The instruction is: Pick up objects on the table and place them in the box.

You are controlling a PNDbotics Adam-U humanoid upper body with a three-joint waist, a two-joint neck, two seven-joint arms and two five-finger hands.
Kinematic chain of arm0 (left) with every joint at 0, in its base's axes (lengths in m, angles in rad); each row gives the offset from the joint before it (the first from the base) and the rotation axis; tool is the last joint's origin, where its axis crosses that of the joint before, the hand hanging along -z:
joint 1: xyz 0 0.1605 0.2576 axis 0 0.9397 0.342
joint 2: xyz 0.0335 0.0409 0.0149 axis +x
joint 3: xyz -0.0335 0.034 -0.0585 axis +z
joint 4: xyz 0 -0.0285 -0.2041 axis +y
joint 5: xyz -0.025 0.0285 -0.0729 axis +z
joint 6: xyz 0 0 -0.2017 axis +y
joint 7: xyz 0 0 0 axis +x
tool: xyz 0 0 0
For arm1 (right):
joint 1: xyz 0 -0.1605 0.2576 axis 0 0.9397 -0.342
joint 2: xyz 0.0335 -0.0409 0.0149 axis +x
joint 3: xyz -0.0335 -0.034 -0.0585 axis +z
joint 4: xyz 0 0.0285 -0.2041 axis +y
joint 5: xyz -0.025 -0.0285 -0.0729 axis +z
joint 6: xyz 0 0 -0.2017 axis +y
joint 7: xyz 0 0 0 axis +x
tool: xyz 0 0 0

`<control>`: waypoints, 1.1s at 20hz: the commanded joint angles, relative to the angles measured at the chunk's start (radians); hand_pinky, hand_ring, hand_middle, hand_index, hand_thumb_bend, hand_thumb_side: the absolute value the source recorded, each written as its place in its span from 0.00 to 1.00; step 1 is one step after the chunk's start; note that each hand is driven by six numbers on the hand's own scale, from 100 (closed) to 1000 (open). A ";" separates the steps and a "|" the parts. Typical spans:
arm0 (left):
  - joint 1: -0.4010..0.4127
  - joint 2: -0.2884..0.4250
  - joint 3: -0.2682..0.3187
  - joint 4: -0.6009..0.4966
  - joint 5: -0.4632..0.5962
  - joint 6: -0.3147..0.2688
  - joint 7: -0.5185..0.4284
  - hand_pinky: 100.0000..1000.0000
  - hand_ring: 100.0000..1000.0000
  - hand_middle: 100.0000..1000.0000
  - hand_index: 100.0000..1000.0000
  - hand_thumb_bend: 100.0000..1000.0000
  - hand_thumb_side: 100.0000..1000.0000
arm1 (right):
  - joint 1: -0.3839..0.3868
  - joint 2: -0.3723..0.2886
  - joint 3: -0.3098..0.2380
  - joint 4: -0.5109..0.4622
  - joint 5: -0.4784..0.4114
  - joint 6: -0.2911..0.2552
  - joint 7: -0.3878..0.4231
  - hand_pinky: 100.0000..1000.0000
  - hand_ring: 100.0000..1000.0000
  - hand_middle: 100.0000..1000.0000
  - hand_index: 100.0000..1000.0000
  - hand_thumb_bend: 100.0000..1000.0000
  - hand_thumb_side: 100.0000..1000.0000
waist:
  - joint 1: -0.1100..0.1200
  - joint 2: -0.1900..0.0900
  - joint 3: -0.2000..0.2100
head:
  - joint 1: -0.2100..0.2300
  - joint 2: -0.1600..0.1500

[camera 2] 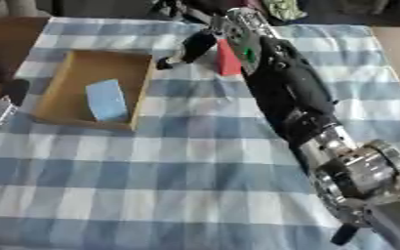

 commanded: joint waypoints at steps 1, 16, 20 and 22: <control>-0.007 0.025 0.012 -0.016 -0.006 0.000 0.007 0.45 0.49 0.46 0.60 0.38 0.00 | -0.010 -0.053 -0.020 0.014 0.007 0.013 -0.006 0.78 0.73 0.80 0.86 0.64 0.47 | 0.004 -0.014 -0.003 | 0.005 -0.014; -0.003 0.027 0.013 -0.016 -0.008 0.000 0.007 0.45 0.49 0.46 0.60 0.39 0.00 | 0.031 -0.120 -0.067 0.121 0.076 0.066 -0.039 0.78 0.74 0.79 0.85 0.63 0.49 | 0.006 -0.011 -0.008 | 0.004 -0.025; -0.003 0.026 0.011 -0.015 -0.008 -0.001 0.005 0.45 0.49 0.46 0.60 0.39 0.00 | 0.035 -0.123 -0.075 0.142 0.100 0.068 -0.055 0.79 0.74 0.79 0.85 0.61 0.50 | 0.006 -0.010 -0.008 | 0.004 -0.026; -0.002 0.026 0.012 -0.015 -0.008 -0.001 0.005 0.45 0.49 0.46 0.60 0.39 0.00 | 0.038 -0.125 -0.080 0.154 0.112 0.069 -0.062 0.79 0.74 0.79 0.84 0.60 0.50 | 0.006 -0.010 -0.008 | 0.002 -0.027</control>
